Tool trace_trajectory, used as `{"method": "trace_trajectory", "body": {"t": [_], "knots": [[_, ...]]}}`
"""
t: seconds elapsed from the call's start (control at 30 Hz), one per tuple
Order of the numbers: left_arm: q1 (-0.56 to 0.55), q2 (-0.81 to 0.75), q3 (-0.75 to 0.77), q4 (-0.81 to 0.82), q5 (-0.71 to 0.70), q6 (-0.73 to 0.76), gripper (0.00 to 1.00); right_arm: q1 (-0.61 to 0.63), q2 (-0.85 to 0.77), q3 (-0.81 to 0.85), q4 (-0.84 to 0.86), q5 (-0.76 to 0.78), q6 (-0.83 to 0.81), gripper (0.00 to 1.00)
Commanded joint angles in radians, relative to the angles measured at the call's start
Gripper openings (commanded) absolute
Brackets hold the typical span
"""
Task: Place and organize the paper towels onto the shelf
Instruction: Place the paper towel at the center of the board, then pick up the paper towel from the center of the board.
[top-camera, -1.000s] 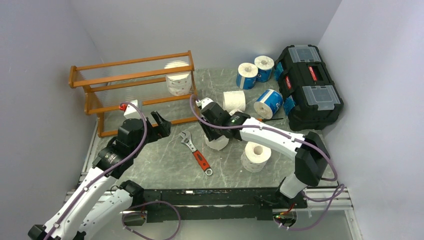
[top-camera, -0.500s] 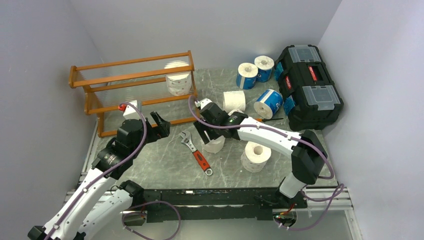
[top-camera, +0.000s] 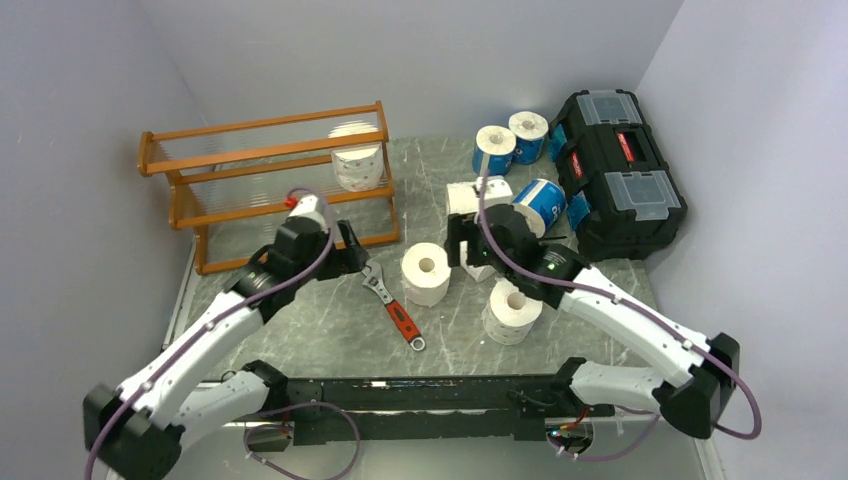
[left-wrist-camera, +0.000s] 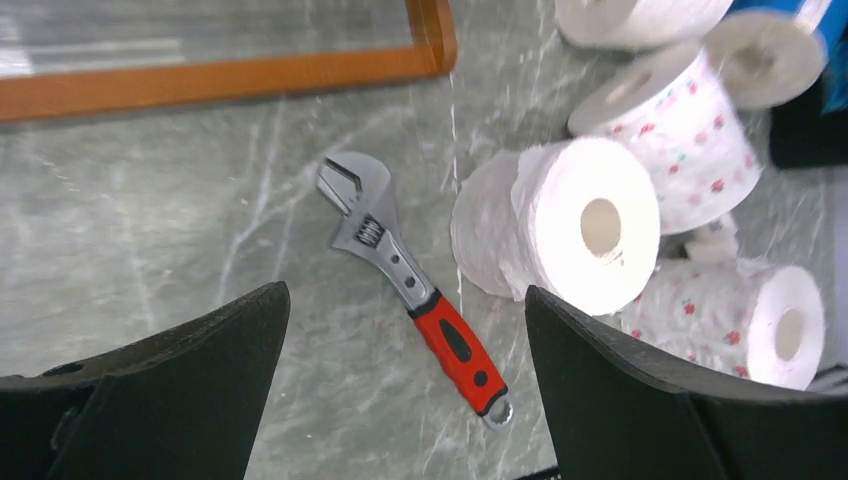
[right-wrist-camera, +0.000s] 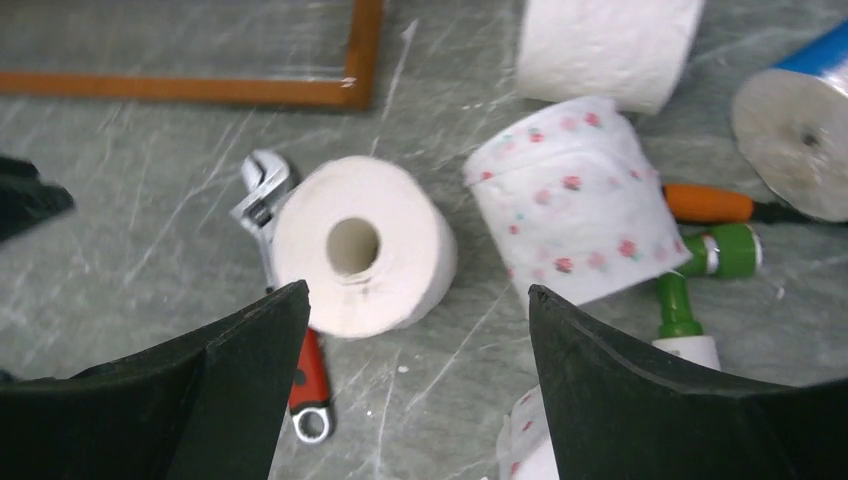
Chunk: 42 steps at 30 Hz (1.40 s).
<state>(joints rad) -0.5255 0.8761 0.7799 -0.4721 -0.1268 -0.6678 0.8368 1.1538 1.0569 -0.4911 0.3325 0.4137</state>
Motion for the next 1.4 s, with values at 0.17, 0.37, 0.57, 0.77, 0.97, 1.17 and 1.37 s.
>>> {"method": "trace_trajectory", "body": {"t": [0.17, 0.37, 0.57, 0.77, 0.97, 1.17, 1.37], "knots": [[-0.133, 0.317, 0.191, 0.062, 0.130, -0.038, 0.95, -0.064, -0.129, -0.155, 0.080, 0.046, 0.104, 0.82], [-0.201, 0.453, 0.276, 0.034, 0.079, -0.094, 0.99, -0.068, -0.174, -0.215, 0.102, 0.043, 0.117, 0.82], [-0.226, 0.566, 0.348, -0.004, 0.065, -0.120, 0.99, -0.071, -0.188, -0.249, 0.100, 0.042, 0.124, 0.82], [-0.244, 0.627, 0.383, -0.028, 0.043, -0.134, 0.95, -0.075, -0.217, -0.263, 0.104, 0.046, 0.104, 0.82], [-0.262, 0.678, 0.419, -0.072, 0.000, -0.135, 0.91, -0.077, -0.225, -0.265, 0.103, 0.038, 0.097, 0.82], [-0.267, 0.692, 0.419, -0.090, -0.069, -0.147, 0.87, -0.077, -0.242, -0.278, 0.106, 0.039, 0.108, 0.82], [-0.268, 0.715, 0.426, -0.092, -0.093, -0.161, 0.81, -0.078, -0.247, -0.282, 0.103, 0.046, 0.112, 0.81]]}}
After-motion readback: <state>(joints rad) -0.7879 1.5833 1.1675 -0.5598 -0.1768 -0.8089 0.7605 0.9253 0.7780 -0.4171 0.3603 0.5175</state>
